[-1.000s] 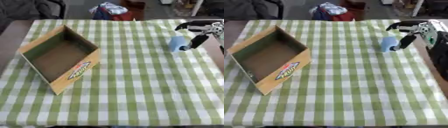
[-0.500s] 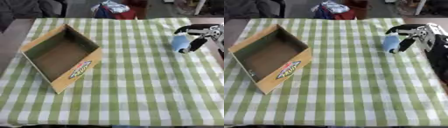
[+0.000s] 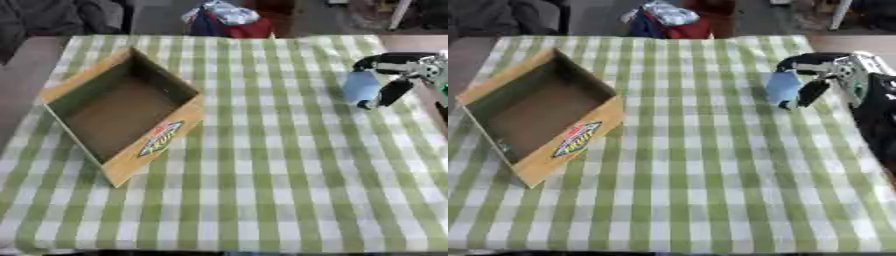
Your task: Pick up objects on the table and place them in the box.
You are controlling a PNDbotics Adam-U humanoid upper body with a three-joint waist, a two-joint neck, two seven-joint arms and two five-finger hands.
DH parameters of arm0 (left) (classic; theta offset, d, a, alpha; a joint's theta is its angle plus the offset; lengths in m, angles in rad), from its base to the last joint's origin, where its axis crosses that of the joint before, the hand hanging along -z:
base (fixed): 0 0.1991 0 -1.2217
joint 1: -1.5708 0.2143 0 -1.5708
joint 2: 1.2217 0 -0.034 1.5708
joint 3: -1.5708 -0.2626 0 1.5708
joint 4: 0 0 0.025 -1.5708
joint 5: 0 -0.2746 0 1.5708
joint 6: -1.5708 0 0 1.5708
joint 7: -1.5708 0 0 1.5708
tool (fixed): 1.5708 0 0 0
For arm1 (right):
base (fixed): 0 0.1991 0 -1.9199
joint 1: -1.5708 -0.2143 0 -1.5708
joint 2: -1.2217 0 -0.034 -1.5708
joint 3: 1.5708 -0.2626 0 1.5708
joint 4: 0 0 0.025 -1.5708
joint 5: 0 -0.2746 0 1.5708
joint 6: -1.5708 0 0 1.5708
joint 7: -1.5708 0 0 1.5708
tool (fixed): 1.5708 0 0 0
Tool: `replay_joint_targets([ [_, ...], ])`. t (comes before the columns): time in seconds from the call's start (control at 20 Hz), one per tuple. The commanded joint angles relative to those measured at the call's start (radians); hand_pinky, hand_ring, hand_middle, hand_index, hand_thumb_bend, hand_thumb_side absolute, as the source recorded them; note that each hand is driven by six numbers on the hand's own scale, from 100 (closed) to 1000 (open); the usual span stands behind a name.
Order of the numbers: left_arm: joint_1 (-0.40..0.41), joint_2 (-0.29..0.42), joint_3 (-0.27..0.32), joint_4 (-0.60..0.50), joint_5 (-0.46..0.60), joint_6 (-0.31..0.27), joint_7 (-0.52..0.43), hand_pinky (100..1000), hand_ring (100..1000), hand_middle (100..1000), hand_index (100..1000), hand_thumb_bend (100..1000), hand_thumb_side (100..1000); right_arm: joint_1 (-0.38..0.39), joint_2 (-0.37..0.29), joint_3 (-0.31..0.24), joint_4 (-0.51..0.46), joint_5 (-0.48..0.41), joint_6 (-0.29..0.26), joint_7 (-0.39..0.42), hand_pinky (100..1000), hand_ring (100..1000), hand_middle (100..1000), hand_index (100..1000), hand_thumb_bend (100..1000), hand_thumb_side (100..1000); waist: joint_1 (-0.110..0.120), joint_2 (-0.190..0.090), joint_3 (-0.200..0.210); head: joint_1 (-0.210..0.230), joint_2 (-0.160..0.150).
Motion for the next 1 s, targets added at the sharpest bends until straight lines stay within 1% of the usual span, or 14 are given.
replay_joint_targets([
  [0.05, -0.014, 0.006, 0.007, -0.019, 0.004, -0.001, 0.002, 653, 551, 651, 724, 100, 663, -0.012, -0.028, -0.010, 0.001, 0.013, 0.002, -0.008, 914, 1000, 977, 800, 307, 279, -0.002, -0.013, -0.001, 0.000, 0.005],
  [0.1, -0.014, 0.006, 0.007, -0.019, 0.003, -0.001, 0.002, 653, 551, 651, 724, 100, 663, -0.012, -0.028, -0.010, 0.001, 0.014, 0.002, -0.010, 914, 1000, 977, 797, 304, 278, -0.002, -0.014, -0.001, -0.001, 0.005],
  [0.15, -0.013, 0.006, 0.007, -0.019, 0.004, -0.001, 0.002, 654, 551, 651, 724, 100, 663, -0.012, -0.029, -0.011, 0.002, 0.015, 0.003, -0.012, 913, 1000, 976, 764, 262, 269, -0.002, -0.014, -0.002, 0.000, 0.005],
  [0.2, -0.013, 0.006, 0.007, -0.019, 0.003, -0.001, 0.002, 654, 551, 651, 724, 100, 663, -0.012, -0.029, -0.012, 0.002, 0.015, 0.004, -0.015, 913, 1000, 975, 752, 240, 265, -0.003, -0.014, -0.002, 0.000, 0.005],
  [0.3, -0.013, 0.006, 0.007, -0.019, 0.003, -0.001, 0.002, 654, 551, 651, 724, 100, 663, -0.013, -0.030, -0.012, 0.003, 0.015, 0.006, -0.019, 913, 1000, 975, 752, 240, 265, -0.003, -0.015, -0.003, 0.000, 0.005],
  [0.35, -0.013, 0.006, 0.007, -0.019, 0.003, -0.001, 0.002, 654, 552, 651, 724, 100, 663, -0.013, -0.030, -0.013, 0.003, 0.014, 0.007, -0.021, 911, 1000, 971, 667, 163, 244, -0.003, -0.015, -0.003, 0.000, 0.005],
  [0.45, -0.013, 0.006, 0.008, -0.019, 0.003, -0.001, 0.003, 654, 552, 651, 724, 100, 663, -0.013, -0.032, -0.016, 0.001, 0.011, 0.010, -0.029, 908, 1000, 966, 618, 129, 222, -0.004, -0.017, -0.004, 0.001, 0.005],
  [0.5, -0.012, 0.006, 0.008, -0.019, 0.003, -0.001, 0.003, 654, 553, 652, 724, 100, 663, -0.014, -0.034, -0.016, -0.001, 0.008, 0.010, -0.034, 907, 1000, 966, 612, 123, 222, -0.004, -0.018, -0.005, 0.001, 0.005],
  [0.55, -0.012, 0.006, 0.008, -0.019, 0.003, -0.001, 0.003, 654, 553, 652, 724, 100, 665, -0.015, -0.035, -0.016, -0.004, 0.005, 0.010, -0.038, 906, 1000, 965, 613, 100, 247, -0.005, -0.018, -0.005, 0.001, 0.005],
  [0.6, -0.011, 0.007, 0.008, -0.019, 0.003, -0.001, 0.003, 654, 553, 652, 724, 100, 663, -0.017, -0.037, -0.015, -0.013, 0.006, 0.007, -0.044, 906, 1000, 965, 611, 110, 213, -0.005, -0.020, -0.007, 0.001, 0.005],
  [0.75, -0.009, 0.007, 0.007, -0.019, 0.004, -0.001, 0.002, 654, 554, 652, 724, 100, 663, -0.031, -0.043, -0.010, -0.053, -0.012, -0.007, -0.052, 904, 1000, 964, 607, 100, 185, -0.007, -0.025, -0.010, 0.001, 0.005],
  [1.0, -0.005, 0.008, 0.006, -0.019, 0.002, 0.001, 0.001, 654, 554, 652, 724, 100, 663, -0.070, -0.043, 0.009, -0.152, -0.066, -0.030, -0.046, 900, 1000, 960, 610, 100, 152, -0.009, -0.033, -0.012, 0.001, 0.005],
])
